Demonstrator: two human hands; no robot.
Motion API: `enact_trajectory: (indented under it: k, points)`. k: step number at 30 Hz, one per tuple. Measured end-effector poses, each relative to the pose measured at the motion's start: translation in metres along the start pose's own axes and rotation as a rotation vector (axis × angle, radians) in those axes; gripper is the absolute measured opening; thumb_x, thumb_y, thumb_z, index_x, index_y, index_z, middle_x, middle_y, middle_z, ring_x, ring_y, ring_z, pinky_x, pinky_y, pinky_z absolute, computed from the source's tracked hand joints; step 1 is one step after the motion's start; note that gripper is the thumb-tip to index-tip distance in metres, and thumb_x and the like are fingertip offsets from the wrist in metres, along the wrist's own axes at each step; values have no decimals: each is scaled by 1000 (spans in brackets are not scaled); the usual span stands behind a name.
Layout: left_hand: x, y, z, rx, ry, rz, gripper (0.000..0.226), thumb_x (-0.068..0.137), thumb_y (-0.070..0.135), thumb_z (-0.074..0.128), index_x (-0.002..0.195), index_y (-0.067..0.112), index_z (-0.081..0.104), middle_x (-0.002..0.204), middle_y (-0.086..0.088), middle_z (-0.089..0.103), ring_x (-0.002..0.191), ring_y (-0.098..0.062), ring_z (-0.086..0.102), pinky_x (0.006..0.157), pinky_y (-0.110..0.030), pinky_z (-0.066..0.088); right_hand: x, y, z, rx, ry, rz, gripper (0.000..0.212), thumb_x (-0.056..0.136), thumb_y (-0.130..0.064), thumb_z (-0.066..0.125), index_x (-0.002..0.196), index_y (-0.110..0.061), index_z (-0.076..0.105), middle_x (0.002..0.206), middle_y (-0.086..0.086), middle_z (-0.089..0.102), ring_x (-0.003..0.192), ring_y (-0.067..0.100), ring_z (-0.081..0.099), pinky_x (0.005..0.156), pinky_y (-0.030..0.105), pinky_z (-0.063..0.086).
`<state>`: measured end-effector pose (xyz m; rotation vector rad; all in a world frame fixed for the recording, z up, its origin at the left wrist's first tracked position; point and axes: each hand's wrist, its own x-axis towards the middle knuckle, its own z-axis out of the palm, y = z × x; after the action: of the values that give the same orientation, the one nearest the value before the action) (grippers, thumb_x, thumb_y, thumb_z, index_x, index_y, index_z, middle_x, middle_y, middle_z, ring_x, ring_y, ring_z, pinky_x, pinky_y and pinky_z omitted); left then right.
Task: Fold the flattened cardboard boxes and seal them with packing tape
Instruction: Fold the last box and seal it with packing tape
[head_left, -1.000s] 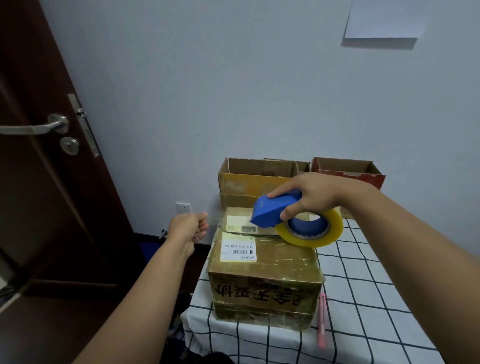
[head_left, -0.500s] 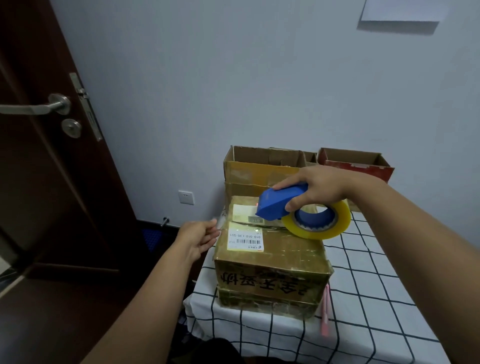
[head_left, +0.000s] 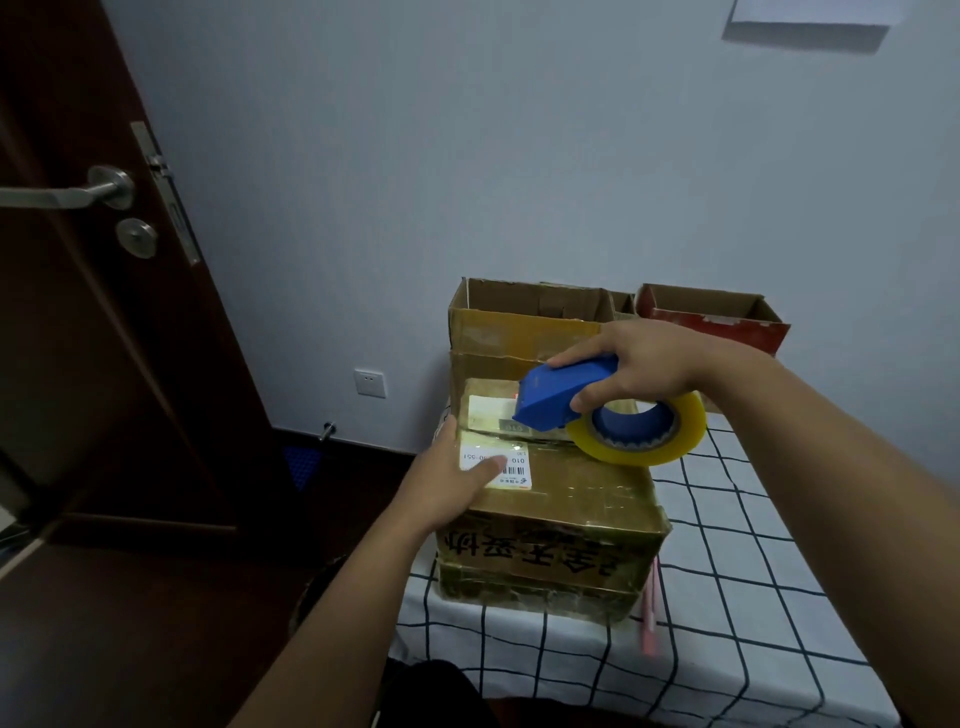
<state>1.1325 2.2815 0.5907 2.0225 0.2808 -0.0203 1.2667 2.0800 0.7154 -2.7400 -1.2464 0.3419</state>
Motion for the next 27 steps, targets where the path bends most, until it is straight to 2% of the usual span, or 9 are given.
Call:
enact_trajectory:
  k: [3, 6, 10, 12, 13, 15, 19, 23, 27]
  points:
    - [1, -1, 0, 76, 36, 39, 65, 96, 39, 59, 150, 28, 25, 128, 14, 53, 101, -3, 48, 79, -21, 40, -1, 1, 2, -2, 8, 7, 55, 86, -56, 64, 138, -48, 49, 131, -15, 57, 106, 11, 55, 97, 35, 44]
    - [3, 1, -3, 56, 67, 80, 63, 97, 31, 60, 151, 22, 28, 122, 14, 53, 95, 0, 47, 68, -15, 38, -2, 1, 0, 6, 27, 15, 56, 84, -57, 66, 137, -48, 50, 129, -16, 56, 106, 10, 54, 97, 33, 44]
    - [15, 9, -14, 97, 28, 121, 59, 99, 27, 55, 151, 30, 28, 122, 17, 54, 88, 7, 51, 69, -13, 41, -3, 3, -4, 16, 53, 52, 60, 84, -58, 66, 140, -46, 48, 123, -18, 51, 107, 11, 50, 97, 30, 40]
    - [23, 7, -15, 307, -32, 99, 62, 101, 37, 48, 154, 37, 16, 151, 3, 39, 124, -15, 49, 93, -29, 45, 0, 3, -1, -11, 65, 49, 60, 85, -60, 64, 141, -46, 47, 126, -16, 54, 105, 11, 50, 96, 31, 41]
    - [28, 5, -12, 460, -21, 86, 66, 101, 41, 45, 156, 36, 8, 163, -3, 18, 144, -25, 27, 111, -41, 35, 1, 3, 2, -27, 69, 50, 59, 86, -60, 62, 141, -46, 47, 126, -15, 55, 103, 10, 50, 92, 30, 40]
    - [33, 3, 0, 679, 65, 114, 71, 99, 39, 42, 158, 27, 4, 165, -5, -10, 151, -26, -9, 122, -46, 9, 5, 1, 4, -52, 73, 51, 58, 87, -60, 61, 141, -45, 47, 127, -14, 55, 102, 9, 48, 88, 28, 38]
    - [36, 5, 17, 748, 115, 250, 66, 100, 40, 37, 156, 16, 10, 165, -4, 4, 152, -20, 1, 121, -39, 10, 8, -4, 2, -101, 29, 44, 57, 90, -55, 60, 144, -41, 45, 135, -11, 55, 102, 9, 46, 91, 29, 37]
    - [37, -1, 16, 751, 113, 200, 72, 98, 53, 37, 155, 18, 11, 164, -1, 12, 151, -18, 7, 120, -41, 13, 7, -7, -1, -135, -7, 47, 59, 90, -55, 61, 145, -43, 41, 131, -10, 56, 100, 10, 47, 87, 28, 35]
    - [33, 1, 15, 770, 119, 162, 77, 97, 56, 36, 156, 18, 5, 165, 1, 10, 151, -15, 4, 121, -40, 5, 1, 1, -4, -67, -24, 49, 61, 88, -55, 64, 144, -46, 41, 134, -9, 55, 108, 14, 51, 94, 31, 39]
